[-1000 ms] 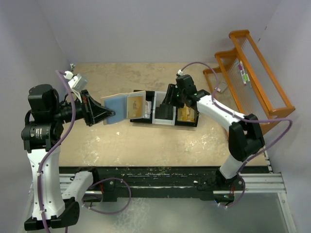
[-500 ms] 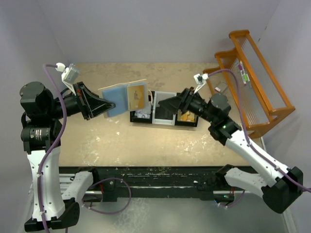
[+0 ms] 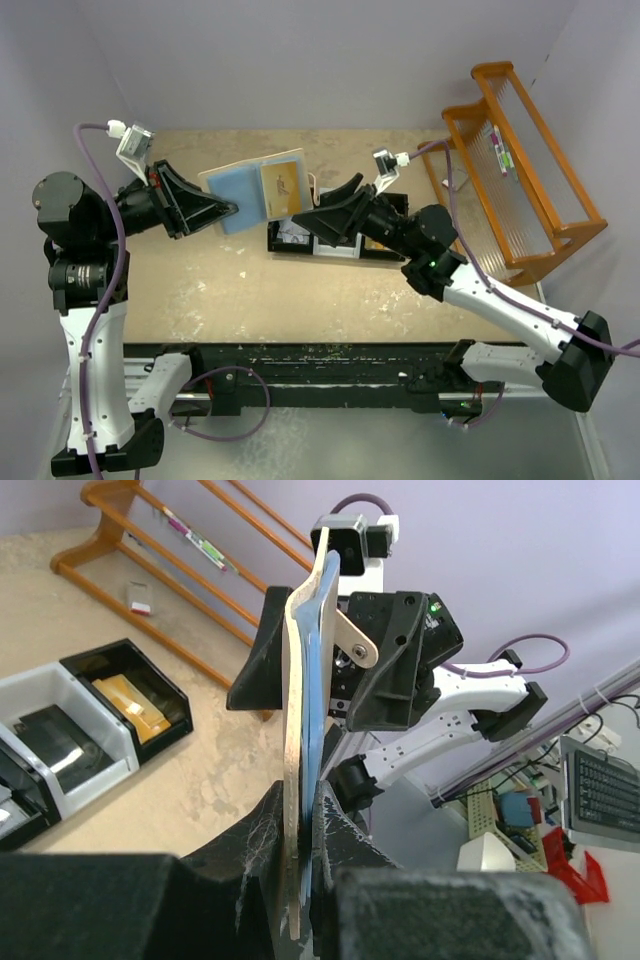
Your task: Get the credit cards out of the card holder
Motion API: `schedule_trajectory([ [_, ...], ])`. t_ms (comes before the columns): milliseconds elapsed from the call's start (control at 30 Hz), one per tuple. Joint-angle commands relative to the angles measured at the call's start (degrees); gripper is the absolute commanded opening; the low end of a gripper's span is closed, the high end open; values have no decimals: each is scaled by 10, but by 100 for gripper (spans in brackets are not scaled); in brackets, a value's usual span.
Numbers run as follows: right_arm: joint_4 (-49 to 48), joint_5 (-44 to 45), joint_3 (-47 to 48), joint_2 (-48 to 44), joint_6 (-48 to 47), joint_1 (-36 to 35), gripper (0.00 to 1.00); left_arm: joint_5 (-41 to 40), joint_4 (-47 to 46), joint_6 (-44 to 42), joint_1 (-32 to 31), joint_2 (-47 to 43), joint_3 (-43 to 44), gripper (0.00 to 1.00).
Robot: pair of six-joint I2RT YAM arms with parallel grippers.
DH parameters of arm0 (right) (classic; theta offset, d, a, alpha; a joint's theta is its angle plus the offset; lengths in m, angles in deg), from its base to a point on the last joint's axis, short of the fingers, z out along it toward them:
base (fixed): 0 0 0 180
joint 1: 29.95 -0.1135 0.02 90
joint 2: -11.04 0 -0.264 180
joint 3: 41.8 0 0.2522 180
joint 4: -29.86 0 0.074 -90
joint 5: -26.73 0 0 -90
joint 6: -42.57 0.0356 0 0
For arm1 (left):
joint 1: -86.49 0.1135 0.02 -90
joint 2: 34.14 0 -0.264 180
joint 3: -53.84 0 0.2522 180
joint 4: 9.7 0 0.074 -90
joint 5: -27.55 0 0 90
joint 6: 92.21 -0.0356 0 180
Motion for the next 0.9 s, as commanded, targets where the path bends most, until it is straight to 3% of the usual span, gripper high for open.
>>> schedule_trajectory([
  [0, -68, 40, 49, 18, 5, -17, 84, 16, -48, 53, 0, -8, -12, 0],
  [67, -68, 44, 54, 27, 6, -21, 79, 20, -50, 57, 0, -10, -21, 0],
  [167, -60, 35, 87, 41, 9, -22, 57, 35, -50, 58, 0, -14, -35, 0],
  [200, -59, 31, 90, 44, 11, -22, 44, 39, -49, 57, 0, -16, -40, 0],
  [267, -27, 19, 103, 46, 10, -22, 7, 49, -24, 26, 0, -16, -45, 5],
  [300, 3, 11, 112, 45, 9, -22, 0, 50, 6, -7, 0, -15, -40, 15],
  [433, 191, -65, 164, 42, -80, -20, 0, 33, 209, -225, 0, 16, 11, 74],
  [533, 395, -135, 248, 64, -216, -20, 0, -3, 323, -358, 0, 32, 57, 79],
  [667, 613, -171, 344, 107, -345, -20, 0, -20, 341, -477, 0, 15, 77, 83],
  [733, 650, -179, 363, 118, -395, -21, 0, -7, 382, -556, -1, 7, 85, 87],
  [800, 659, -218, 366, 125, -410, -22, 0, 25, 452, -657, 0, 6, 78, 87],
  [867, 653, -234, 370, 133, -413, -22, 0, 22, 491, -706, 0, 6, 61, 84],
])
